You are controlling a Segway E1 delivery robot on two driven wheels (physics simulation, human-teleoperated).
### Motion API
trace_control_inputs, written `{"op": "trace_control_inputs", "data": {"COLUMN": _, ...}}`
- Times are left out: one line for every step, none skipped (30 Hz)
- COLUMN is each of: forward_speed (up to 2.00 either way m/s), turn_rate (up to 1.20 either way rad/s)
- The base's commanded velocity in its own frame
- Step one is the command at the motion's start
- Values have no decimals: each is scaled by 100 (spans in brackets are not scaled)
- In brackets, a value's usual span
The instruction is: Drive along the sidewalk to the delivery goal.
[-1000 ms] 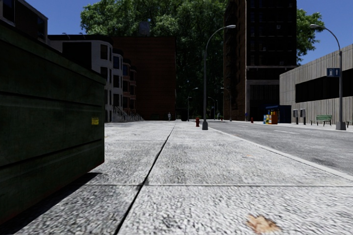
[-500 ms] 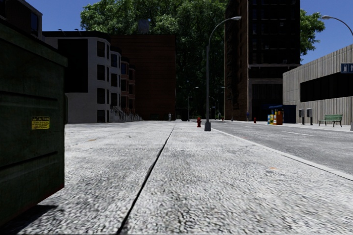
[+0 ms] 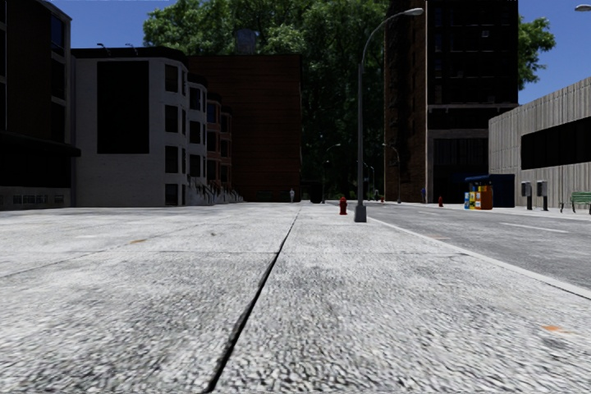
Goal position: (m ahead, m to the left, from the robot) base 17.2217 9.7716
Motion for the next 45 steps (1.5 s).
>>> {"op": "trace_control_inputs", "data": {"forward_speed": 200, "turn_rate": 32}}
{"op": "trace_control_inputs", "data": {"forward_speed": 200, "turn_rate": 32}}
{"op": "trace_control_inputs", "data": {"forward_speed": 200, "turn_rate": 33}}
{"op": "trace_control_inputs", "data": {"forward_speed": 200, "turn_rate": 33}}
{"op": "trace_control_inputs", "data": {"forward_speed": 200, "turn_rate": 36}}
{"op": "trace_control_inputs", "data": {"forward_speed": 200, "turn_rate": 39}}
{"op": "trace_control_inputs", "data": {"forward_speed": 200, "turn_rate": 39}}
{"op": "trace_control_inputs", "data": {"forward_speed": 200, "turn_rate": 40}}
{"op": "trace_control_inputs", "data": {"forward_speed": 200, "turn_rate": 40}}
{"op": "trace_control_inputs", "data": {"forward_speed": 200, "turn_rate": 40}}
{"op": "trace_control_inputs", "data": {"forward_speed": 200, "turn_rate": 40}}
{"op": "trace_control_inputs", "data": {"forward_speed": 200, "turn_rate": 40}}
{"op": "trace_control_inputs", "data": {"forward_speed": 200, "turn_rate": 40}}
{"op": "trace_control_inputs", "data": {"forward_speed": 200, "turn_rate": 41}}
{"op": "trace_control_inputs", "data": {"forward_speed": 200, "turn_rate": 41}}
{"op": "trace_control_inputs", "data": {"forward_speed": 200, "turn_rate": 41}}
{"op": "trace_control_inputs", "data": {"forward_speed": 200, "turn_rate": 41}}
{"op": "trace_control_inputs", "data": {"forward_speed": 200, "turn_rate": 41}}
{"op": "trace_control_inputs", "data": {"forward_speed": 200, "turn_rate": 41}}
{"op": "trace_control_inputs", "data": {"forward_speed": 200, "turn_rate": 41}}
{"op": "trace_control_inputs", "data": {"forward_speed": 200, "turn_rate": 42}}
{"op": "trace_control_inputs", "data": {"forward_speed": 200, "turn_rate": 42}}
{"op": "trace_control_inputs", "data": {"forward_speed": 200, "turn_rate": 42}}
{"op": "trace_control_inputs", "data": {"forward_speed": 200, "turn_rate": 43}}
{"op": "trace_control_inputs", "data": {"forward_speed": 200, "turn_rate": 45}}
{"op": "trace_control_inputs", "data": {"forward_speed": 200, "turn_rate": 45}}
{"op": "trace_control_inputs", "data": {"forward_speed": 200, "turn_rate": 46}}
{"op": "trace_control_inputs", "data": {"forward_speed": 200, "turn_rate": 46}}
{"op": "trace_control_inputs", "data": {"forward_speed": 200, "turn_rate": 46}}
{"op": "trace_control_inputs", "data": {"forward_speed": 200, "turn_rate": 46}}
{"op": "trace_control_inputs", "data": {"forward_speed": 200, "turn_rate": 47}}
{"op": "trace_control_inputs", "data": {"forward_speed": 200, "turn_rate": 47}}
{"op": "trace_control_inputs", "data": {"forward_speed": 200, "turn_rate": 47}}
{"op": "trace_control_inputs", "data": {"forward_speed": 200, "turn_rate": 47}}
{"op": "trace_control_inputs", "data": {"forward_speed": 200, "turn_rate": 47}}
{"op": "trace_control_inputs", "data": {"forward_speed": 200, "turn_rate": 47}}
{"op": "trace_control_inputs", "data": {"forward_speed": 200, "turn_rate": 47}}
{"op": "trace_control_inputs", "data": {"forward_speed": 200, "turn_rate": 47}}
{"op": "trace_control_inputs", "data": {"forward_speed": 200, "turn_rate": 47}}
{"op": "trace_control_inputs", "data": {"forward_speed": 200, "turn_rate": 47}}
{"op": "trace_control_inputs", "data": {"forward_speed": 200, "turn_rate": 47}}
{"op": "trace_control_inputs", "data": {"forward_speed": 200, "turn_rate": 47}}
{"op": "trace_control_inputs", "data": {"forward_speed": 200, "turn_rate": 47}}
{"op": "trace_control_inputs", "data": {"forward_speed": 200, "turn_rate": 47}}
{"op": "trace_control_inputs", "data": {"forward_speed": 200, "turn_rate": 47}}
